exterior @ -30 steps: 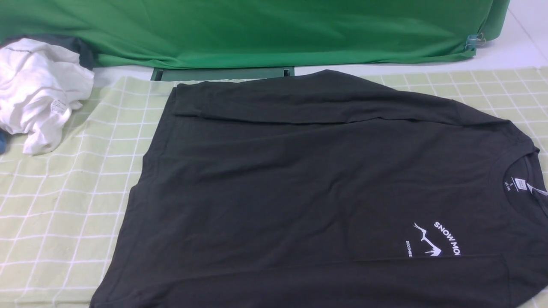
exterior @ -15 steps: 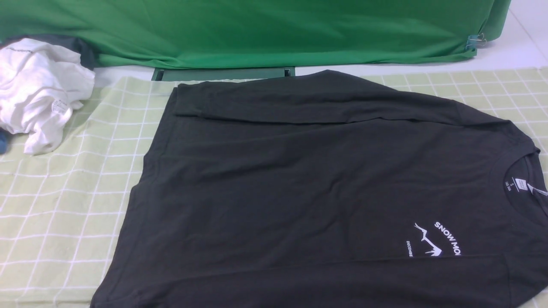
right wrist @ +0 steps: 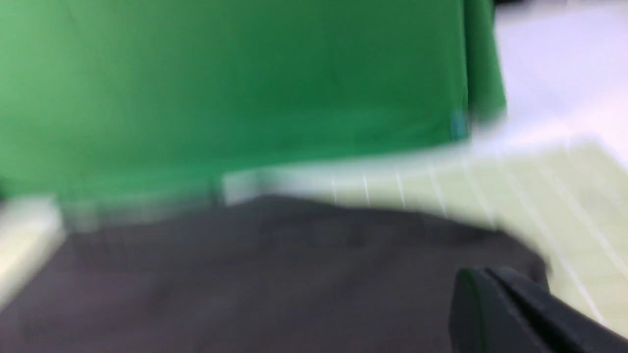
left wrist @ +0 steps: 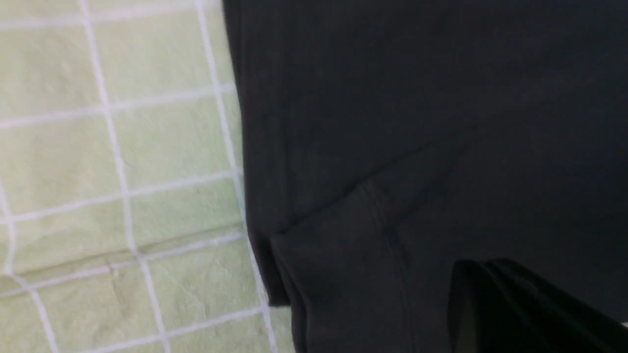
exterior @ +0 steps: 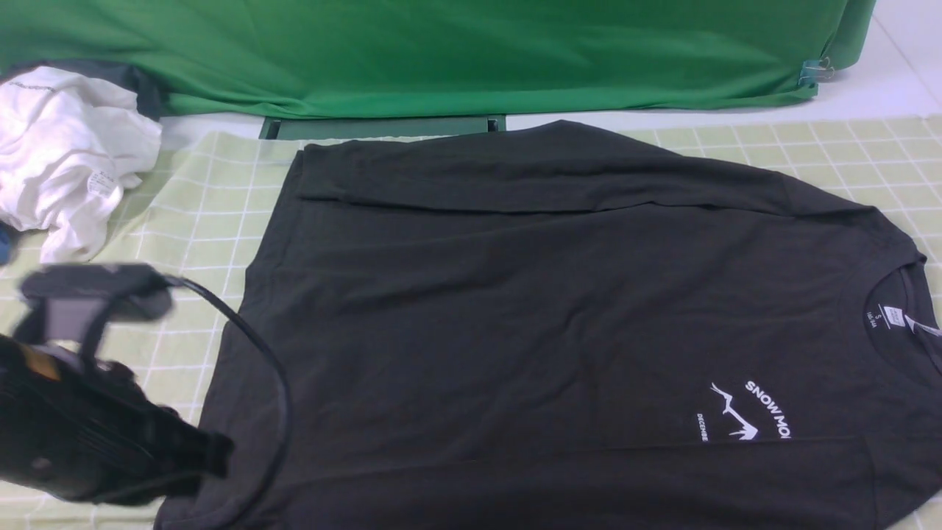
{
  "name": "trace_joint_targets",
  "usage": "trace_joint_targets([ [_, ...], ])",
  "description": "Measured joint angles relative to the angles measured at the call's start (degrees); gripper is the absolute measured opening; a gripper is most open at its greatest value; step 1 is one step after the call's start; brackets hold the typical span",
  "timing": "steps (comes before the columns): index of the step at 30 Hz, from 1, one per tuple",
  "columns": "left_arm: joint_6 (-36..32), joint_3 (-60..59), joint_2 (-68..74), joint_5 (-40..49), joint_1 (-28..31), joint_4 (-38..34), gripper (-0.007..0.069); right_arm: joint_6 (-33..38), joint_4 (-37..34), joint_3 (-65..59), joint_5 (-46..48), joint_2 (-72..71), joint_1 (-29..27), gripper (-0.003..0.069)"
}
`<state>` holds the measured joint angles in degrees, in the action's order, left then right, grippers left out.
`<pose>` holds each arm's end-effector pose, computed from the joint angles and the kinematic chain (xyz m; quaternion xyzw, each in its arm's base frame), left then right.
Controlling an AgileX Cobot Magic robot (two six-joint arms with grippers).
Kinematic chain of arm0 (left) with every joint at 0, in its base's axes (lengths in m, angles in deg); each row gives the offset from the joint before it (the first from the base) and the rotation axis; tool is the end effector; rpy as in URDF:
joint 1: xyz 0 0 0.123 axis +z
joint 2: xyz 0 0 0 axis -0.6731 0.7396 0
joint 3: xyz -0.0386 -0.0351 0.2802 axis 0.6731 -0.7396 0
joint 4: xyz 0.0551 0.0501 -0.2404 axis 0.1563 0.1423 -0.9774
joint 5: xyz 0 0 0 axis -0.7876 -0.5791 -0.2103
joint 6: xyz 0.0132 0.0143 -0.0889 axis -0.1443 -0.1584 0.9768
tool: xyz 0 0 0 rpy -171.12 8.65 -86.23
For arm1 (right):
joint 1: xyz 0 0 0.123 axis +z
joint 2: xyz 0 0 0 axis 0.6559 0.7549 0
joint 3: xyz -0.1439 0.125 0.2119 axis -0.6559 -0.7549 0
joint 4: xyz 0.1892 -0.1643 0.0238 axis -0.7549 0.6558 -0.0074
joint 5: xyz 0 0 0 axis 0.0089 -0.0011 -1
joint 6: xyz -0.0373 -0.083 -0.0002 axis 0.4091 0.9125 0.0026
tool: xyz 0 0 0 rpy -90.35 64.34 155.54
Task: Fold a long-sleeved shirt over a green coffee tablecloth.
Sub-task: 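Grasp the left edge of the dark T-shirt lying flat on the table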
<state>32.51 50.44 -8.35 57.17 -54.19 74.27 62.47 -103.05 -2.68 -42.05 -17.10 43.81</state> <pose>0.1692 -0.0489 0.2449 0.0724 0.9859 -0.0891 0.1219 0.0786 0.0148 0.3306 0.0335 0.7952 0.1295 0.5915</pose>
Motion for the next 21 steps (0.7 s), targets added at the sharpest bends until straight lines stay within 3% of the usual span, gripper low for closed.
trace_joint_targets([
  [5,4.8,-1.4,4.3,-2.4,-9.4,4.3,0.0002,7.5,-1.0,6.5,11.6,11.7,0.0,0.0006],
  [12,6.2,-1.5,6.3,-5.6,-11.2,7.1,0.0069,12.6,-8.5,7.0,14.9,15.5,0.0,0.0008],
  [17,6.4,-3.3,6.4,-9.8,-11.3,14.1,0.023,16.6,-15.1,7.0,15.0,15.5,0.0,0.0008],
  [21,6.6,-8.3,6.4,-18.2,-11.3,15.6,0.0389,17.1,-16.5,7.0,15.0,15.5,0.0,0.0009],
])
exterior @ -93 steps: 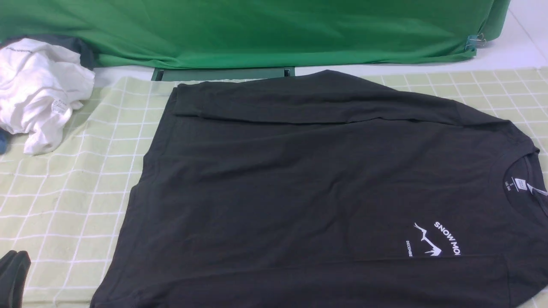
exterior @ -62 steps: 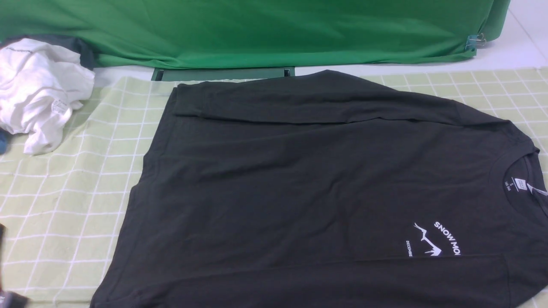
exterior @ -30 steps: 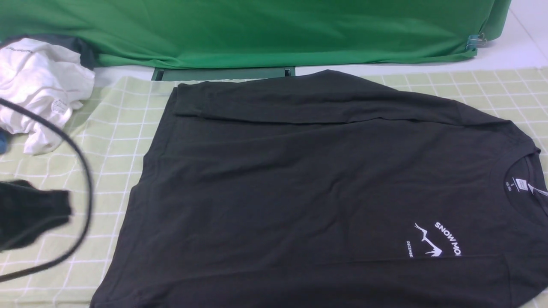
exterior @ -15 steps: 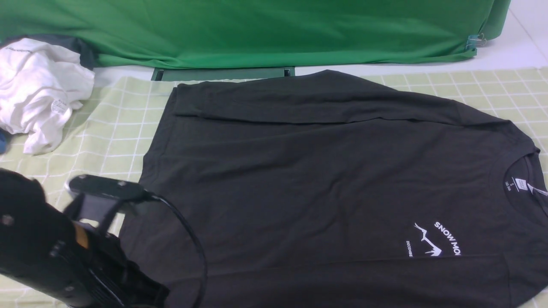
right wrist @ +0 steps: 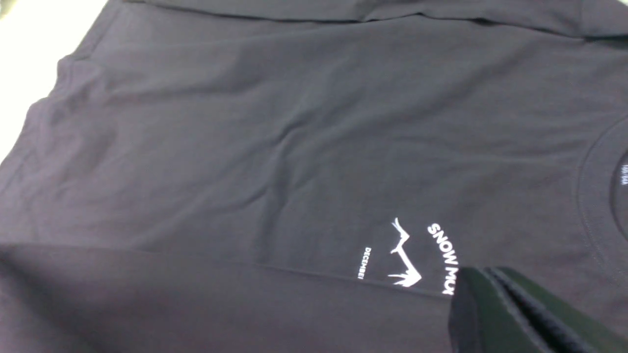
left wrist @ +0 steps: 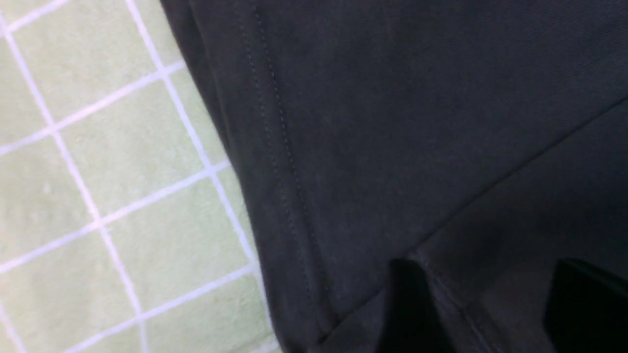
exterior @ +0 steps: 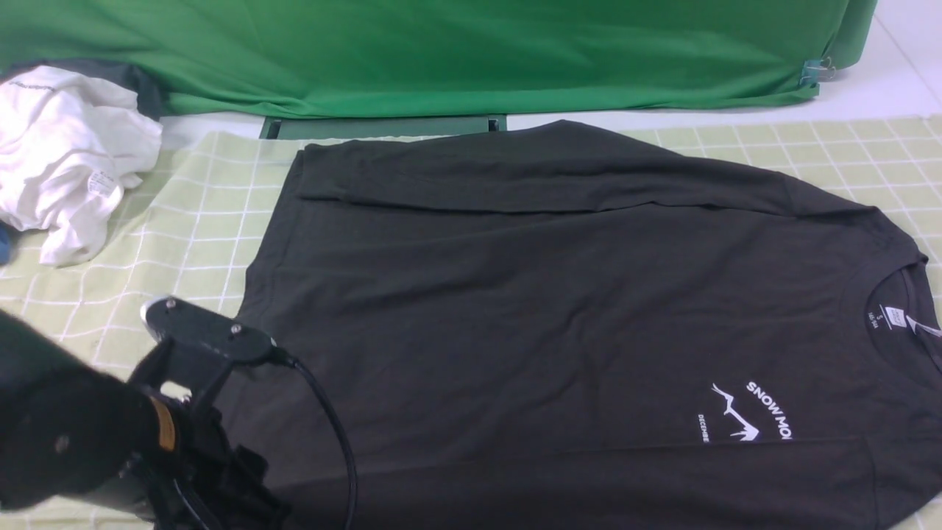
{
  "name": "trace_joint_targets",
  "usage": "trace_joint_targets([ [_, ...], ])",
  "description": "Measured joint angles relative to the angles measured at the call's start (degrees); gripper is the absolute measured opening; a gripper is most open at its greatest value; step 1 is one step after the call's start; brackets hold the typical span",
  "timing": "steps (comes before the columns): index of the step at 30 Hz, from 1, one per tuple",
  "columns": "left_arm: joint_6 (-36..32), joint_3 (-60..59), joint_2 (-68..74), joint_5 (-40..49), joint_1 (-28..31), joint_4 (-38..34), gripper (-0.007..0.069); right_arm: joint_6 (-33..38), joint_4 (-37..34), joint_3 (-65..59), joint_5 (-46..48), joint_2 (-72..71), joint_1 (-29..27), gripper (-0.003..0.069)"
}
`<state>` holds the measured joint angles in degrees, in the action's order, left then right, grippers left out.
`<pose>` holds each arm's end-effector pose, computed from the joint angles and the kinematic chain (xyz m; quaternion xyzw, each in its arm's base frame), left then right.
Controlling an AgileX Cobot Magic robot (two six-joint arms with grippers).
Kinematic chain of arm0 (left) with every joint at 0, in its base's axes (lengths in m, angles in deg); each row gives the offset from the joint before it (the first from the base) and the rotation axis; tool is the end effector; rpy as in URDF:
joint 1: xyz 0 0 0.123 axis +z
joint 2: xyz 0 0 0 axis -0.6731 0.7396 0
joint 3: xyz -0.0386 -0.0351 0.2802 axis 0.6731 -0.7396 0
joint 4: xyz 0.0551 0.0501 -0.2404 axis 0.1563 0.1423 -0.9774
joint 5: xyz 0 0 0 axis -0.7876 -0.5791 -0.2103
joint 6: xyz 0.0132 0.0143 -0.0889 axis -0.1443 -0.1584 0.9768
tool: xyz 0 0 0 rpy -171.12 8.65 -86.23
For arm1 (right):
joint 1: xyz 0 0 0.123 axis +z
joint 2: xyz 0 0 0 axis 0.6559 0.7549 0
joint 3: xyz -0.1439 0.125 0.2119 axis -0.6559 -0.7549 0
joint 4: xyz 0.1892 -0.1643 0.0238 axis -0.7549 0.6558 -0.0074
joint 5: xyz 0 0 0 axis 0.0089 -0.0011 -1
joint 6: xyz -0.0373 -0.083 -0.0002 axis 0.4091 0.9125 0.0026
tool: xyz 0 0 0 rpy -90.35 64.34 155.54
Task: Fold a long-sleeved shirt over a green coffee tablecloth.
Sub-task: 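Grasp the left edge of the dark T-shirt lying flat on the table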
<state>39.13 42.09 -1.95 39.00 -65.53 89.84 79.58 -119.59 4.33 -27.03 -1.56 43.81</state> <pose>0.1747 -0.0689 0.1941 0.1841 0.9692 -0.0046 0.1637 0.1176 0.0386 0.3293 -0.0592 0.8770 0.1965 0.4345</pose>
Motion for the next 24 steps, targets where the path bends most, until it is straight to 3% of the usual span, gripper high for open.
trace_joint_targets([
  [5,4.8,-5.6,0.5,-9.4,0.0,2.0,0.0522,0.0,-0.1,0.0,0.0,0.0,0.0,0.0011],
  [15,9.4,-6.0,7.0,-11.8,-0.1,1.8,0.0524,0.0,-0.3,0.0,0.3,0.0,0.0,0.0016],
  [18,9.4,-5.9,7.0,-11.5,-0.1,0.2,0.0444,0.1,-0.5,0.0,0.9,0.0,0.0,0.0017],
  [24,8.1,-2.1,5.7,-1.7,-0.1,-3.4,0.0087,0.2,-0.5,0.0,1.3,0.0,0.0,0.0025],
])
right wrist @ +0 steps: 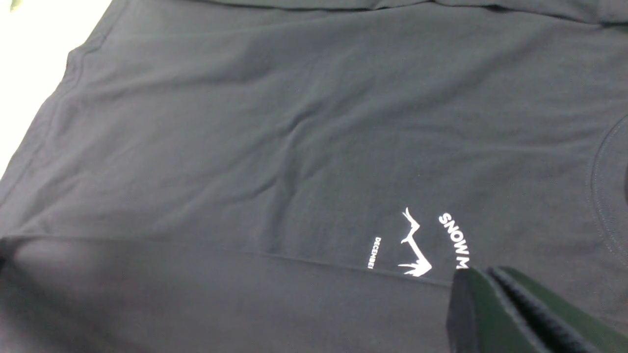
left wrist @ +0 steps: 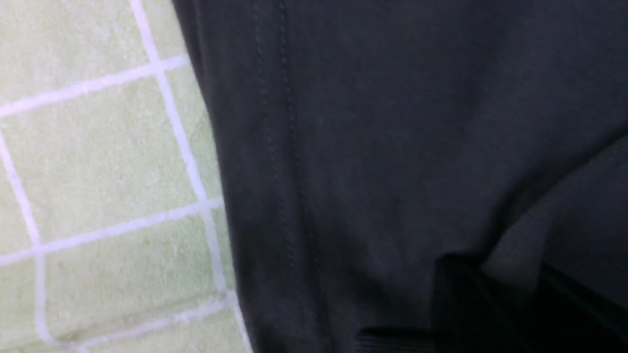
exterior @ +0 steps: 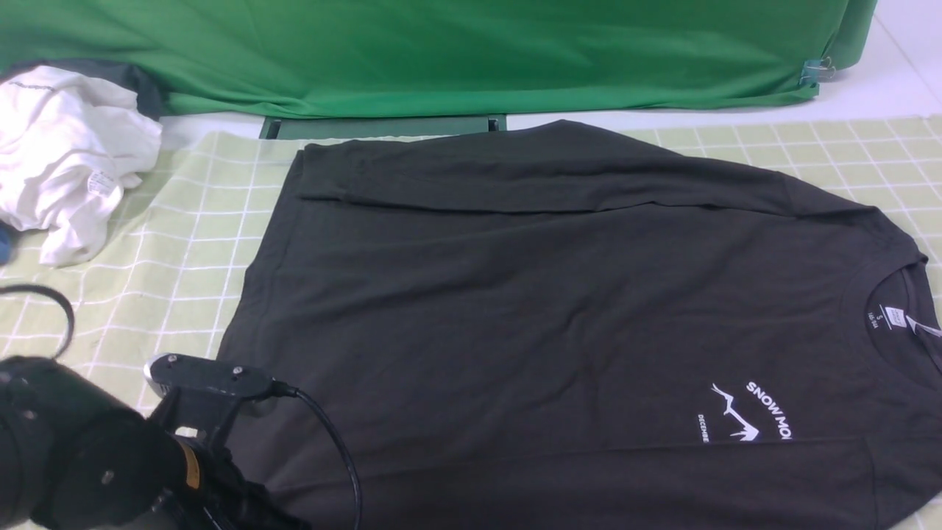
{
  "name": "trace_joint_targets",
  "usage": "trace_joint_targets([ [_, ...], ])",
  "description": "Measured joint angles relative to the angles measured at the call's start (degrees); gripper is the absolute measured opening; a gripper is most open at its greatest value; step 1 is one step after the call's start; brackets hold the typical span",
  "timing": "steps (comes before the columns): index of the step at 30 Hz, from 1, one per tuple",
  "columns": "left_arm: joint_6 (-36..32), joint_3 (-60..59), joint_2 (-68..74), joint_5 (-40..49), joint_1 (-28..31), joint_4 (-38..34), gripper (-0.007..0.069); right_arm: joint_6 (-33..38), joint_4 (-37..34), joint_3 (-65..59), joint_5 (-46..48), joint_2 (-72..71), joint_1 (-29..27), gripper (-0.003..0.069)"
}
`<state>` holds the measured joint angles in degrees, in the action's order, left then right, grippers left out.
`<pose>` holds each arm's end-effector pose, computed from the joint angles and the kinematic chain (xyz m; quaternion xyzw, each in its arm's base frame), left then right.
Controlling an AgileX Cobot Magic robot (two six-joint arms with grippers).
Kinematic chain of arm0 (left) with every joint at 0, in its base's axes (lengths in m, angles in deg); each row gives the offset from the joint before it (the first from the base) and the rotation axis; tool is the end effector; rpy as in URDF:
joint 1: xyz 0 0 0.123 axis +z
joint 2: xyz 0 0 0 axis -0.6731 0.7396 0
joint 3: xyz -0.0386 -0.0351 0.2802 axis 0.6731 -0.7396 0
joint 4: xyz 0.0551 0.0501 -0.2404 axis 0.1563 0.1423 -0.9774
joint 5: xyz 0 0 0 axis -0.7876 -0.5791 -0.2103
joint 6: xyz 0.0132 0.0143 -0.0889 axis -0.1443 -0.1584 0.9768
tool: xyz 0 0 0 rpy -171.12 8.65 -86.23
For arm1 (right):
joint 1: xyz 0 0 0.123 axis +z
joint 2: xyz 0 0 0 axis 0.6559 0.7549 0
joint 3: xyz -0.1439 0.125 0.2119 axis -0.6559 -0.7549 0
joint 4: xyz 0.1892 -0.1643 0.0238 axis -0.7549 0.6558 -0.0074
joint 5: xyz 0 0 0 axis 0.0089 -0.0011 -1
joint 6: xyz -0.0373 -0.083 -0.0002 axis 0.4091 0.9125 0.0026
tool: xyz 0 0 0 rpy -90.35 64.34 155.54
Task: Fold a long-sleeved shirt over a green coffee tablecloth.
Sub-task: 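Grasp the left edge of the dark T-shirt lying flat on the table, then fold the left side of the black T-shirt inward over its body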
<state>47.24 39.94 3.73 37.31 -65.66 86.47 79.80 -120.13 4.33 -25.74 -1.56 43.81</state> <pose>0.1730 -0.0723 0.1671 0.0981 0.9893 -0.0210 0.1055 0.1162 0.0397 0.3283 -0.0628 0.8800 0.2021 0.4251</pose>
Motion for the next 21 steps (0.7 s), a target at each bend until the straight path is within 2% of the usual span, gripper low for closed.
trace_joint_targets([
  [3,-2.0,1.9,-0.9,3.5,0.0,-1.0,0.0038,0.6,0.0,0.0,0.0,0.0,0.0,0.0029],
  [12,-4.3,6.3,-2.9,10.5,-0.1,-2.3,0.0034,0.9,0.0,0.0,0.0,0.0,0.0,0.0041],
  [14,-6.5,9.7,-3.3,12.4,-0.1,-2.3,0.0034,0.9,0.0,0.0,0.0,0.0,0.0,0.0046],
  [16,-7.5,13.9,-3.5,12.8,-0.1,-1.2,0.0034,1.0,0.0,0.0,0.0,0.0,0.0,0.0048],
  [21,-8.1,27.0,-2.7,12.1,-0.1,8.2,0.0034,1.0,0.0,0.0,0.0,0.0,0.0,0.0054],
])
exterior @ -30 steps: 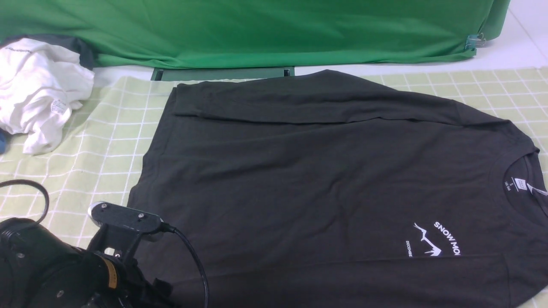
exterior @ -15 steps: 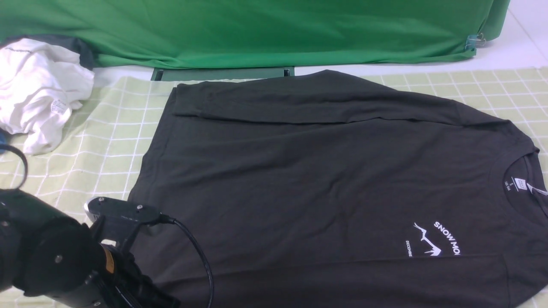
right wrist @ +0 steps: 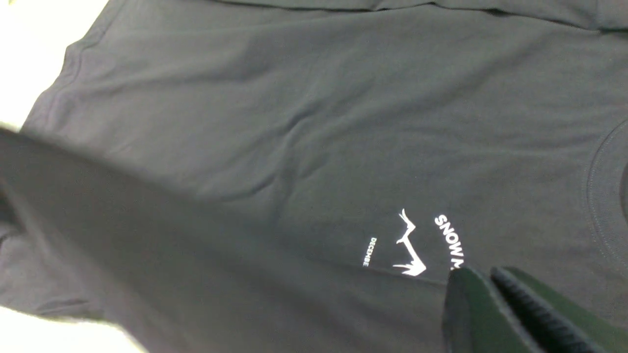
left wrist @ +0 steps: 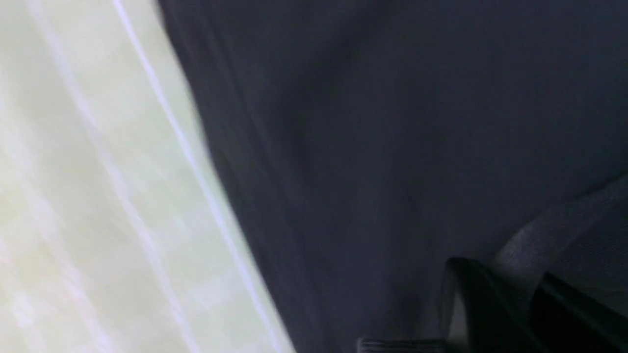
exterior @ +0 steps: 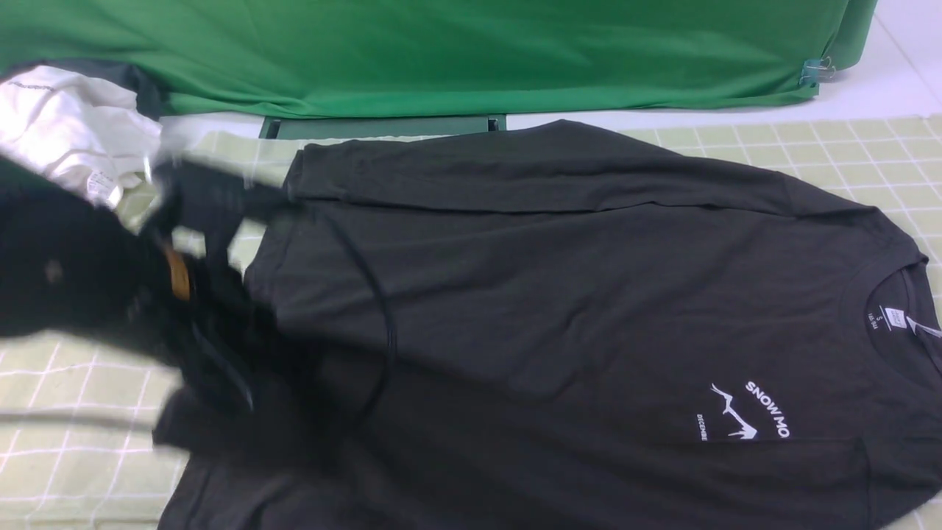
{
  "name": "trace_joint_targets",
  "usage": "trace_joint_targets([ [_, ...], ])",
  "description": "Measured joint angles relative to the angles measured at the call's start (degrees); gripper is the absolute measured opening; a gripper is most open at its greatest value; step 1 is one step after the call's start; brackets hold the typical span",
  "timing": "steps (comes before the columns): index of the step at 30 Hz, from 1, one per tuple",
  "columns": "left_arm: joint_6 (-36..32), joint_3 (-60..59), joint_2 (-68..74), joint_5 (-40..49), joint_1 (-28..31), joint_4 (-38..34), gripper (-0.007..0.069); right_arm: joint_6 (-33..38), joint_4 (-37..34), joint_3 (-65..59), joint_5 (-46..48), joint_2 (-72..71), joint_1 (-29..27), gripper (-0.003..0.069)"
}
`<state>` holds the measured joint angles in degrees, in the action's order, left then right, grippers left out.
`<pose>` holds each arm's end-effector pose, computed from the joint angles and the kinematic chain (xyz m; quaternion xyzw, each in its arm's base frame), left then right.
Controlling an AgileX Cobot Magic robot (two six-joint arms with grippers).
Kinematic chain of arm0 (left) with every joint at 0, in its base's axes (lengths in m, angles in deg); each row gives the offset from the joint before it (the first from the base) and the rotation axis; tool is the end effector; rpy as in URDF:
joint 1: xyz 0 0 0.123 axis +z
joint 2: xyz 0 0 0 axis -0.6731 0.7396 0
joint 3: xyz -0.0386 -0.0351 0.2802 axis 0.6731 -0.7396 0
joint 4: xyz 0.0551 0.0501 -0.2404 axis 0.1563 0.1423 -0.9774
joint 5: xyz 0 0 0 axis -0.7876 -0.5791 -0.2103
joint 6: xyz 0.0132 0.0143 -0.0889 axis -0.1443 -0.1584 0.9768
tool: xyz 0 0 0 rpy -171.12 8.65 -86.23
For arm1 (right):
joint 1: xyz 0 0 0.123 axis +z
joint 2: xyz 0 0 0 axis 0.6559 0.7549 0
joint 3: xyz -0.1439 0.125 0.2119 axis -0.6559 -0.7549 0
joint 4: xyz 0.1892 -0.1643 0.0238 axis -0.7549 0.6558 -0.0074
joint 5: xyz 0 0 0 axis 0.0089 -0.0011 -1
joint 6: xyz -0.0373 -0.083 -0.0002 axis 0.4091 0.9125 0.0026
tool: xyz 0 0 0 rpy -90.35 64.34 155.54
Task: Fold a long-sleeved shirt over a green coffee tablecloth.
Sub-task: 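Fold the left side of the black T-shirt inward over its body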
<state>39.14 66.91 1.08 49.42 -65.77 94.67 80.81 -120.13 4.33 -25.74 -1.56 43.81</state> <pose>0.2326 -0.0875 0.2957 0.1899 0.9444 0.0149 0.2681 0.1162 0.0397 0.3283 -0.0705 0.8795 0.1983 0.4269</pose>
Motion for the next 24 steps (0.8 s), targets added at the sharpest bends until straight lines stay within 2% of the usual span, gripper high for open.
trace_joint_targets([
  [3,0.1,5.6,2.4,-0.1,0.3,4.6,0.0034,0.0,0.0,0.0,0.0,0.0,0.0,0.0059],
  [8,0.1,10.9,9.1,-3.4,2.4,7.9,0.0034,0.0,0.0,0.0,0.0,0.0,0.0,0.0068],
  [19,0.0,11.6,21.5,-9.7,4.1,12.9,0.0038,0.0,0.0,0.0,0.0,0.0,0.0,0.0079],
  [24,-0.1,11.6,26.0,-11.1,4.1,18.3,0.0108,0.0,0.0,0.0,0.0,0.0,0.0,0.0085],
])
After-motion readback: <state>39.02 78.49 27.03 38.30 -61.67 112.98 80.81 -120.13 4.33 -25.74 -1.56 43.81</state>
